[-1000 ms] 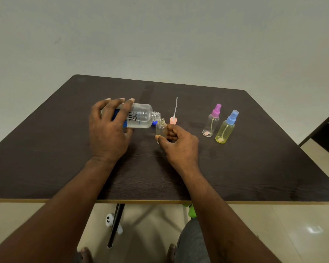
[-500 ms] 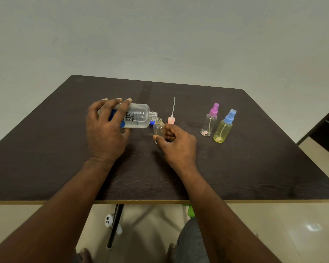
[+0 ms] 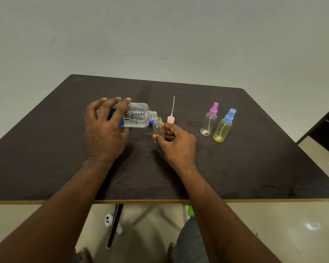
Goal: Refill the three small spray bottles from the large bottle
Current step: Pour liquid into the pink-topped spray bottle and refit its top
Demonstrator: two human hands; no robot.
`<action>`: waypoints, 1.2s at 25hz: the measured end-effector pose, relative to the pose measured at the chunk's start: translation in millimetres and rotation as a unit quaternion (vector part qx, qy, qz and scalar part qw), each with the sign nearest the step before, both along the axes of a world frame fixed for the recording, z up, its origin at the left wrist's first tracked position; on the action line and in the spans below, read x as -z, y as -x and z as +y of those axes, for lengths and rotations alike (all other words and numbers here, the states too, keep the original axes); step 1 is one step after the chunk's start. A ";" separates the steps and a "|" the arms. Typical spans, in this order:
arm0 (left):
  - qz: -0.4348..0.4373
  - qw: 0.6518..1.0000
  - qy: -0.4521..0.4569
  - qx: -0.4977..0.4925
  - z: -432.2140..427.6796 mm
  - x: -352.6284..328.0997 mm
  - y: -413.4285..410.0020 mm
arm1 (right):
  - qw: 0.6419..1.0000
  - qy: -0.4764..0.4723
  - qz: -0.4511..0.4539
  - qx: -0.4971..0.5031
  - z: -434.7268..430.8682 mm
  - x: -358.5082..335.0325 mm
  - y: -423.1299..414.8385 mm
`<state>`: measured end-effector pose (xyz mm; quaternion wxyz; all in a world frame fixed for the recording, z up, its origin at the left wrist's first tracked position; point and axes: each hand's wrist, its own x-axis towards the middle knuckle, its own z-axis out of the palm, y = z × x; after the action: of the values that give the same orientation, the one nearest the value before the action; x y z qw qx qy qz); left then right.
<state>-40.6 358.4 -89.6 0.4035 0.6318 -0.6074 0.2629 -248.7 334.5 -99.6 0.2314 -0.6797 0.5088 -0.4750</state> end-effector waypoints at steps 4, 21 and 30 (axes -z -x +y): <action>-0.001 1.000 0.005 0.001 -1.0 1.2 -1.5 | 1.000 0.003 -0.005 0.000 -0.4 0.8 -0.9; -0.006 1.000 0.006 -0.004 -1.0 1.8 -1.3 | 1.000 0.005 -0.011 0.001 -1.9 2.7 -1.3; -0.007 1.000 0.008 -0.006 -2.1 2.3 -1.2 | 1.000 0.007 -0.009 0.000 -2.9 3.6 -1.2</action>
<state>-39.4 356.3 -91.9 0.4030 0.6298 -0.6045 0.2747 -247.5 331.6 -103.2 0.2309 -0.6770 0.5035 -0.4845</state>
